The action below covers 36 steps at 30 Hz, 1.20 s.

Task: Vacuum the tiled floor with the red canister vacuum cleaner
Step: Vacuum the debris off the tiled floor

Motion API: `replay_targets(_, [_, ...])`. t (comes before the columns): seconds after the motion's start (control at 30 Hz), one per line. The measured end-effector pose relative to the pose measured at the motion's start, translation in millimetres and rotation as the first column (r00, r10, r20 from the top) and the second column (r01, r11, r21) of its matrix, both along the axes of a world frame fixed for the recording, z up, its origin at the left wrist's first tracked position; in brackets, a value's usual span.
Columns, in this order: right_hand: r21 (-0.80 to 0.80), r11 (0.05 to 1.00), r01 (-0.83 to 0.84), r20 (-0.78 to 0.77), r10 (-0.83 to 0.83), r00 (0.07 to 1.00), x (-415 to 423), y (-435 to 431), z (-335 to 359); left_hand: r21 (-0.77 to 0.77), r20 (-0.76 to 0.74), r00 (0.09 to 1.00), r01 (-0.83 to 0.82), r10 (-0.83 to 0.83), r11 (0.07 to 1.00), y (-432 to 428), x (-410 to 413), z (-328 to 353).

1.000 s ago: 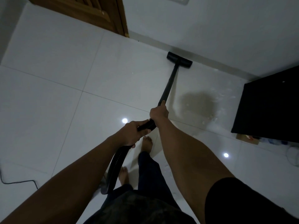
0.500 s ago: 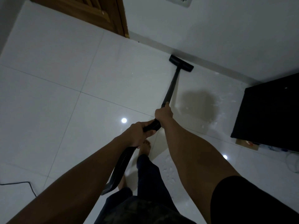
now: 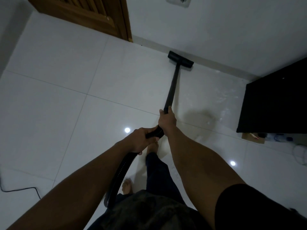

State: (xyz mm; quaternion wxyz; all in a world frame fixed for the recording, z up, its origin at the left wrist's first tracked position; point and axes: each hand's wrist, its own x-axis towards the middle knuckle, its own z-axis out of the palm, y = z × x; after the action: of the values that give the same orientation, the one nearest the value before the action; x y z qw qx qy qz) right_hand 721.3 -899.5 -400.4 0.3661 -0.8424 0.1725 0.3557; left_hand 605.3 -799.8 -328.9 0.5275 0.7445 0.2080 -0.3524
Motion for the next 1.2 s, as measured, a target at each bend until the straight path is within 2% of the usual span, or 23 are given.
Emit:
replay_targets(0.3, [0.061, 0.996, 0.065, 0.059, -0.069, 0.996, -175, -37, 49, 0.039, 0.082, 0.994, 0.065, -0.068, 0.997, -28, -175, 31])
replay_targets(0.43, [0.016, 0.998, 0.061, 0.051, -0.062, 0.997, -258, -60, 65, 0.043, 0.087, 0.993, 0.070, -0.073, 0.997, -50, -258, 46])
replay_targets(0.6, [-0.026, 0.997, 0.075, 0.029, -0.074, 0.997, -354, -108, 75, 0.074, 0.127, 0.978, 0.160, -0.168, 0.984, -91, -346, 57])
replay_targets(0.77, [-0.074, 0.994, 0.081, 0.007, -0.081, 0.997, -429, -157, 65, 0.036, 0.100, 0.983, 0.150, -0.153, 0.988, -139, -418, 48])
replay_targets(0.9, [-0.059, 0.998, 0.024, -0.002, -0.024, 1.000, -506, -202, 57, 0.010, 0.072, 0.986, 0.150, -0.150, 0.989, -182, -496, 42])
replay_targets(1.0, [-0.021, 0.999, 0.036, -0.012, -0.036, 0.999, -567, -236, 55, 0.039, 0.064, 0.979, 0.194, -0.196, 0.980, -213, -555, 38])
replay_targets(1.2, [-0.034, 0.999, 0.038, -0.041, -0.040, 0.998, -690, -301, 53, -0.037, 0.018, 0.973, 0.230, -0.230, 0.972, -274, -668, 39])
